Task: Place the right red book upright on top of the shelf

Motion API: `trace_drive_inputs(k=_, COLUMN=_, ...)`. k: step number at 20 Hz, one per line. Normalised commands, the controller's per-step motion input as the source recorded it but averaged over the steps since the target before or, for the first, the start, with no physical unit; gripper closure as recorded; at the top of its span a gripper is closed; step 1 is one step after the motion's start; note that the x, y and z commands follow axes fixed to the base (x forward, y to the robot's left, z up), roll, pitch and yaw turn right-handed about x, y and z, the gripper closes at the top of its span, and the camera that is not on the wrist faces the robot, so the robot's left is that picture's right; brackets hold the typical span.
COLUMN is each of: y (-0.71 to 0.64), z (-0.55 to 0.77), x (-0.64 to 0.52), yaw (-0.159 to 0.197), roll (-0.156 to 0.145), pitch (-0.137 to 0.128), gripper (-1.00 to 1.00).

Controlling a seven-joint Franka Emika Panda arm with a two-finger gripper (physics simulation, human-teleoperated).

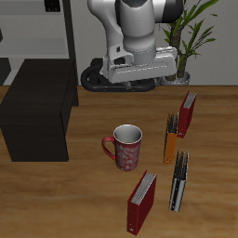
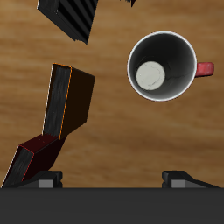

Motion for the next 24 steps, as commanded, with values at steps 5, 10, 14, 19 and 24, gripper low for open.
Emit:
trace_drive_inputs(k=5, y=0.06, z=0.03, x=0.08, yaw=0.001, roll=0.018, pitch=-0.007, gripper=-1.0)
trace_drive_inputs(k=10, y=0.01, z=0.13, x=0.21, yaw=0.012, roll=-0.003, pitch=-0.02, gripper=-1.0)
trace_drive_inputs(k=14, y=-0.12, z=0.17, x=0.32, yaw=-0.004, roll=-0.048, pitch=-0.011, gripper=-1.0)
trace_drive_inputs(k=19, y=-0.07, z=0.2, x=0.43, yaw=-0.004, roll=-0.044, pitch=-0.021, gripper=-1.0)
trace_drive_inputs(k=24, y=-0.14, z=0.24, x=0.48, yaw=0.01, roll=-0.048, pitch=-0.062, gripper=-1.0)
